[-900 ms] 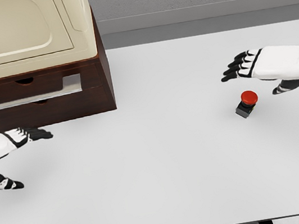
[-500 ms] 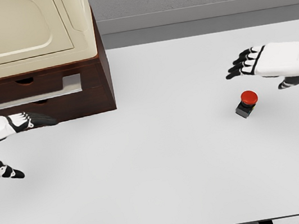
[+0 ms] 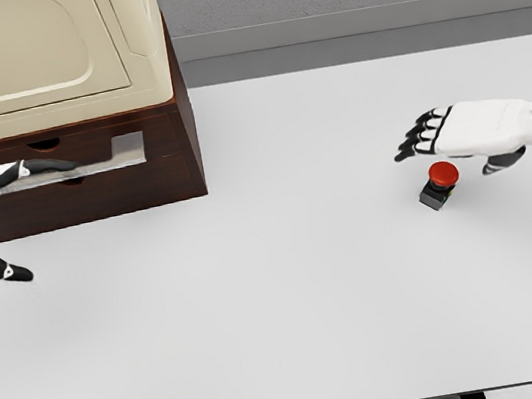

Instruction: Open the cabinet drawer with left arm, and place a switch into the drawer with right arm

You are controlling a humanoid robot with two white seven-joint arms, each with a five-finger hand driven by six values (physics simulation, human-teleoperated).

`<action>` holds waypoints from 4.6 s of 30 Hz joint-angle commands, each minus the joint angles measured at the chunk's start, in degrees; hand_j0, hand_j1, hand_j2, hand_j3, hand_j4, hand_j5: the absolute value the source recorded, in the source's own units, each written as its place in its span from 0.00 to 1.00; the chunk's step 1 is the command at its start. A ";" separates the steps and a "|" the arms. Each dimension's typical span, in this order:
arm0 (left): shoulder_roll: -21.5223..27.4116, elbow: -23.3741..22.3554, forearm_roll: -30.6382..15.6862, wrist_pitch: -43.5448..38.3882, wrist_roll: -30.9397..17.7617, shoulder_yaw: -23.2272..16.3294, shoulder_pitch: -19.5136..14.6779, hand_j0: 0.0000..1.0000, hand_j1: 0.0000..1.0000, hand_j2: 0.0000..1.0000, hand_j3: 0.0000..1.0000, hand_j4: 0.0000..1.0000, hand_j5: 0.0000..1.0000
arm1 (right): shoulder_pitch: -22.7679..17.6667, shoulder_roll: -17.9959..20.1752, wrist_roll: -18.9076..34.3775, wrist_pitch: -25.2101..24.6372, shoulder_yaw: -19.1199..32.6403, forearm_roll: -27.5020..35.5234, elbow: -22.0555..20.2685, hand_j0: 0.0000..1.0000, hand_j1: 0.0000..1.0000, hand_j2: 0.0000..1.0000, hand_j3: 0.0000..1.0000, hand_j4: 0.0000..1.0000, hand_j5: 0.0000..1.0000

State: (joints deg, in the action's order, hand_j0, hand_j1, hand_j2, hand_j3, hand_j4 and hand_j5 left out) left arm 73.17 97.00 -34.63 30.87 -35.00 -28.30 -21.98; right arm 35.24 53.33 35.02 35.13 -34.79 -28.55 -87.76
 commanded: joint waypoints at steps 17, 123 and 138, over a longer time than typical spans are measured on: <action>-3.12 -5.50 2.55 -11.79 0.00 -3.69 -6.32 1.00 1.00 1.00 1.00 1.00 1.00 | 0.00 0.63 -0.02 -0.13 -3.53 -0.63 0.22 1.00 1.00 1.00 1.00 1.00 1.00; 1.37 -5.41 2.73 -10.12 0.00 -3.43 -3.07 1.00 1.00 1.00 1.00 1.00 1.00 | 0.61 0.63 -0.02 -0.13 -4.24 -0.63 -1.01 1.00 1.00 1.00 1.00 1.00 1.00; 2.86 -5.33 3.25 -6.70 0.00 -7.03 -2.46 1.00 1.00 1.00 1.00 1.00 1.00 | 0.61 0.63 -0.02 -0.13 -4.24 -0.63 -1.01 1.00 1.00 1.00 1.00 1.00 1.00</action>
State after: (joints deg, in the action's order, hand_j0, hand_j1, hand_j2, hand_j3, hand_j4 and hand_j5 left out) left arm 75.55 91.59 -30.91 22.98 -34.79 -34.75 -24.43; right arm 35.86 53.90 35.02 35.13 -39.06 -29.40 -88.78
